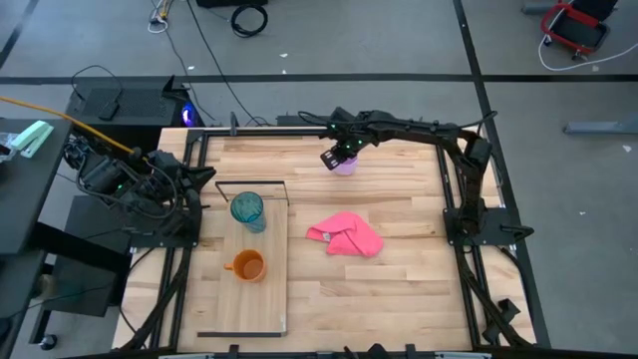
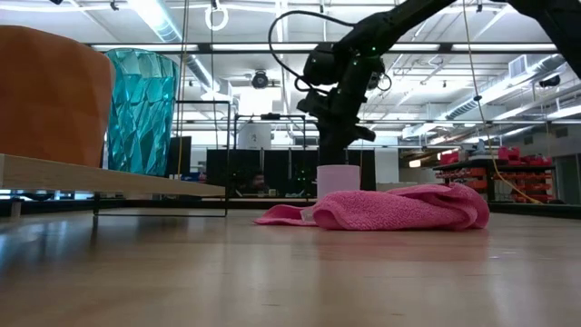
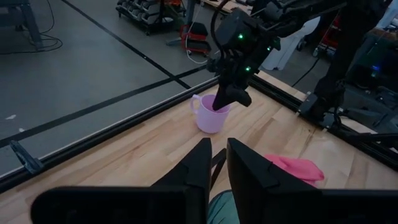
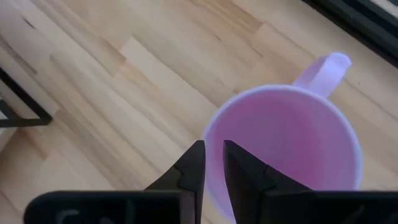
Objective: Stack small to large cups/mugs on shelf
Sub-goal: Put the violet mug on the shelf
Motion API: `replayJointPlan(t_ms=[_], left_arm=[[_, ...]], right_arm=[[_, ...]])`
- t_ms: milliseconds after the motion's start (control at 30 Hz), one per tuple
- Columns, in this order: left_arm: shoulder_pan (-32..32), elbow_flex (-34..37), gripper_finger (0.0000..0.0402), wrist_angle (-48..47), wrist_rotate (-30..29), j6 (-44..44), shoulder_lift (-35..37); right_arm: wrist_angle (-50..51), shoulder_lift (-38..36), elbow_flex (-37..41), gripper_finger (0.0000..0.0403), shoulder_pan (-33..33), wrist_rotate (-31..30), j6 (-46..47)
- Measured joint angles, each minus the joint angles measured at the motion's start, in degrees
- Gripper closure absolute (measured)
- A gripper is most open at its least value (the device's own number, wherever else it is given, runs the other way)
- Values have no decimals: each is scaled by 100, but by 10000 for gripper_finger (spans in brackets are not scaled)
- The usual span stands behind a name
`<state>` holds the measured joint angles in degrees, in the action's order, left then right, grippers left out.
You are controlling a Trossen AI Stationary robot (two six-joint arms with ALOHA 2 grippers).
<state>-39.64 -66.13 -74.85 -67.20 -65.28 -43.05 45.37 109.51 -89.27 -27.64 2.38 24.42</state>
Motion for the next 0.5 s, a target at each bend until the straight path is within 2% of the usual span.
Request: replayJointPlan(t_ms=[500], left_arm=[[0,0,337,4,2,-2,-2]], right_arm=[[-14,301,-1,339,46,61,93]])
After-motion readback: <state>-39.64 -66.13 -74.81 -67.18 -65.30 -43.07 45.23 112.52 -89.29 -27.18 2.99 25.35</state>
